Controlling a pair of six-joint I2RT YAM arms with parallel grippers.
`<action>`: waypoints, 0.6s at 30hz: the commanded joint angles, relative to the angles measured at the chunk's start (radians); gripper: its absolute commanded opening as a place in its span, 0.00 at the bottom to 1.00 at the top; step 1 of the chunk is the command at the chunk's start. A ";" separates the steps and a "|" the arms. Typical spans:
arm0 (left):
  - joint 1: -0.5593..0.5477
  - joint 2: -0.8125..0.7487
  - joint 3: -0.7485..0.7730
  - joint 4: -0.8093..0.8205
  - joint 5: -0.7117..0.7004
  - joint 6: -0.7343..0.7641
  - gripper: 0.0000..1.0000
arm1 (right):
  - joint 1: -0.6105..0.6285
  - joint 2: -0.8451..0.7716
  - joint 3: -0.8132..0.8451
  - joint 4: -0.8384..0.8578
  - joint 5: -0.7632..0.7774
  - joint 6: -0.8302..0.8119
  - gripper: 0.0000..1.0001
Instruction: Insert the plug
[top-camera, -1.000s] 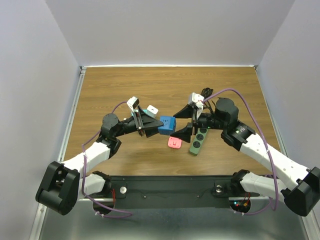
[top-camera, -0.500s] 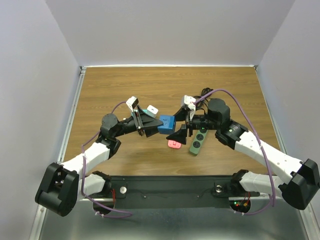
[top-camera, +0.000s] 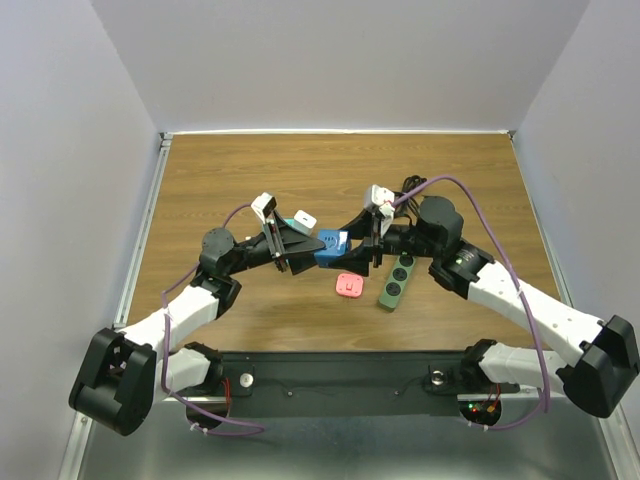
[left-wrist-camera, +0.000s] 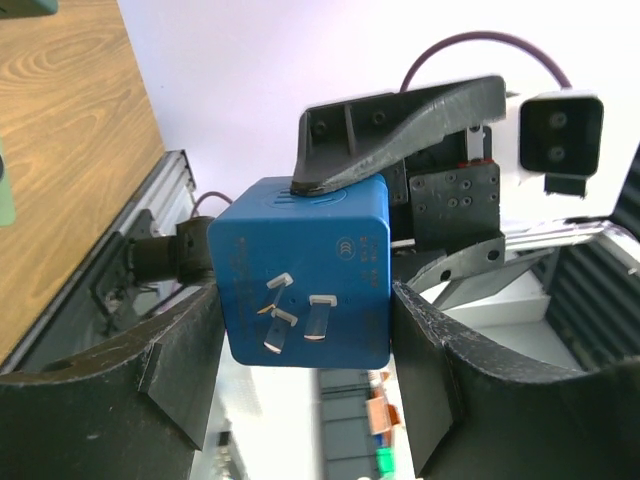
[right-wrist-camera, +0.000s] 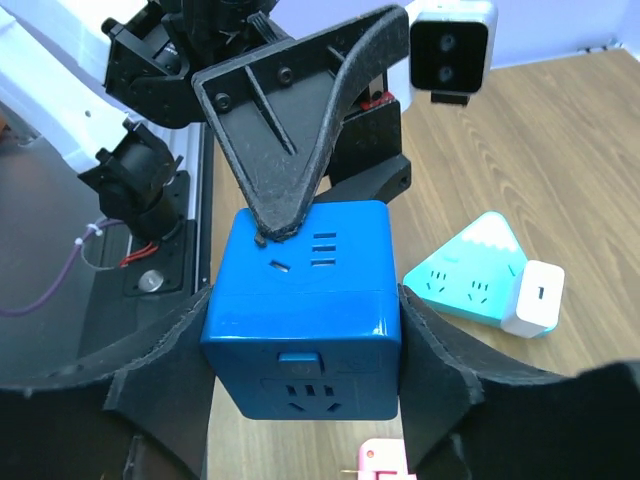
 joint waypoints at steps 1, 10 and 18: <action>-0.008 -0.036 0.034 0.104 0.004 0.008 0.00 | 0.011 0.017 0.004 0.088 -0.011 0.050 0.43; 0.010 -0.019 0.010 0.095 -0.021 0.054 0.56 | 0.009 0.055 0.006 0.081 0.082 0.107 0.01; 0.219 -0.069 0.184 -0.619 -0.249 0.658 0.71 | 0.009 0.116 0.151 -0.168 0.276 0.044 0.00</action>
